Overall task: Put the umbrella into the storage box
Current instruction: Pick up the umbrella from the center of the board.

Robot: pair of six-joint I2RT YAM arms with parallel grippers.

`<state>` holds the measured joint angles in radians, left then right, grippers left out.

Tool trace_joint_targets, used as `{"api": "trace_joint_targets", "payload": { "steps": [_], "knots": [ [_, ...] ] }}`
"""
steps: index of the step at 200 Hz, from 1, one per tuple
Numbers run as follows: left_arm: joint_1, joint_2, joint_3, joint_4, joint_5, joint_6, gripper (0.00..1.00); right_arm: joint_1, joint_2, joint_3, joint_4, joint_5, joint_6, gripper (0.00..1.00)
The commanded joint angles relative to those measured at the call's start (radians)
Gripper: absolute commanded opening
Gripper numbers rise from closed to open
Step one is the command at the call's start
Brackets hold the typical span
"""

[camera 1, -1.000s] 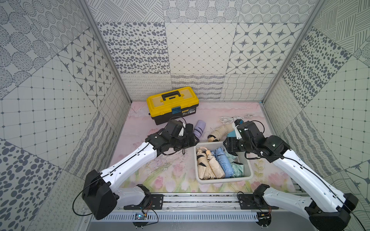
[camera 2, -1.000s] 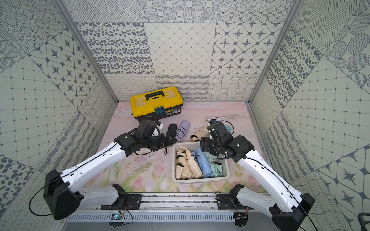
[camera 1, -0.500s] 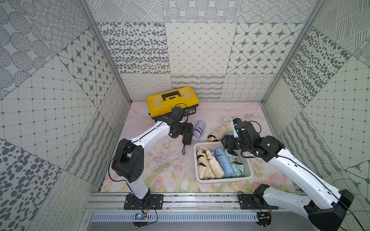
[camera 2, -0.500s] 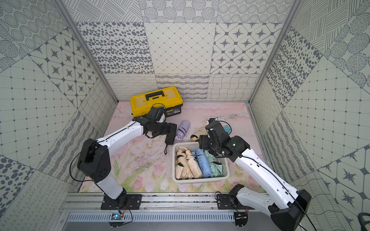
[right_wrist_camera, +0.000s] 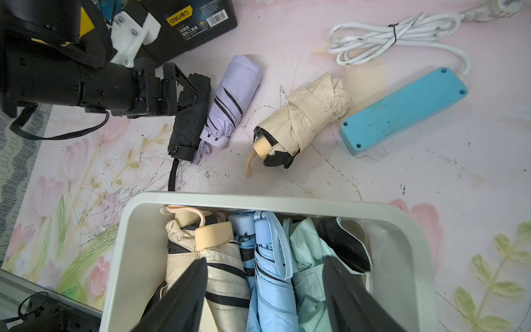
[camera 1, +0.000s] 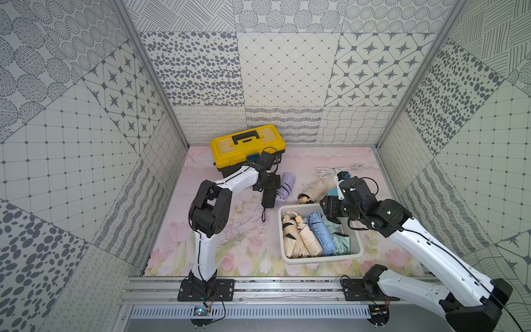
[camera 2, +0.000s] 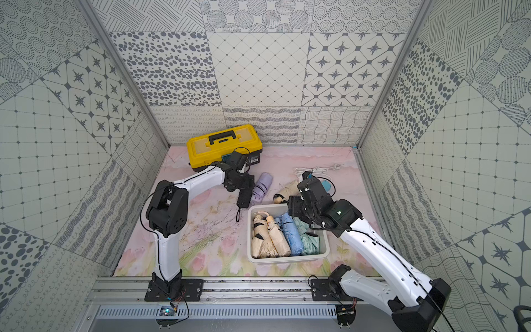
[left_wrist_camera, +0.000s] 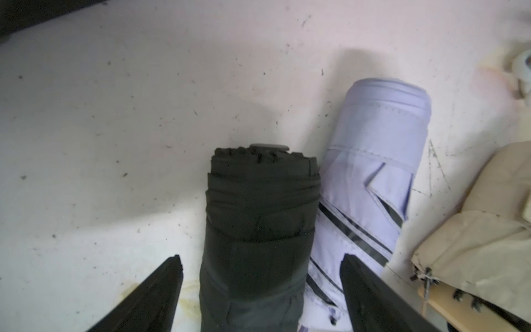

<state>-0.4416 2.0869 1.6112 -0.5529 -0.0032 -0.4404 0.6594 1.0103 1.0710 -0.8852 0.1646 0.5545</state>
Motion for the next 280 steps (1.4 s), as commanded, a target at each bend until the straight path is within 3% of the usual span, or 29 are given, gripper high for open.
{"api": "trace_joint_targets", "payload": {
  "steps": [1, 72, 102, 138, 219, 280],
  "knots": [
    [0.002, 0.052, 0.048, 0.004, -0.046, 0.062, 0.89, -0.005, -0.033, -0.014, 0.033, 0.014, 0.029, 0.68],
    [-0.002, 0.153, 0.134, -0.029, -0.082, 0.096, 0.75, -0.006, -0.081, -0.022, 0.032, 0.013, 0.033, 0.66],
    [-0.002, 0.176, 0.159, -0.041, -0.074, 0.095, 0.58, -0.005, -0.115, -0.022, 0.032, 0.023, 0.033, 0.65],
    [0.0, 0.154, 0.152, -0.048, -0.082, 0.09, 0.49, -0.004, -0.145, -0.03, 0.033, 0.023, 0.035, 0.63],
    [0.021, -0.195, 0.032, -0.039, -0.131, 0.045, 0.47, 0.002, -0.134, -0.038, 0.116, -0.074, 0.003, 0.64],
    [0.035, -0.497, -0.099, -0.011, -0.044, -0.209, 0.44, 0.188, -0.018, -0.094, 0.483, -0.084, -0.072, 0.75]
  ]
}}
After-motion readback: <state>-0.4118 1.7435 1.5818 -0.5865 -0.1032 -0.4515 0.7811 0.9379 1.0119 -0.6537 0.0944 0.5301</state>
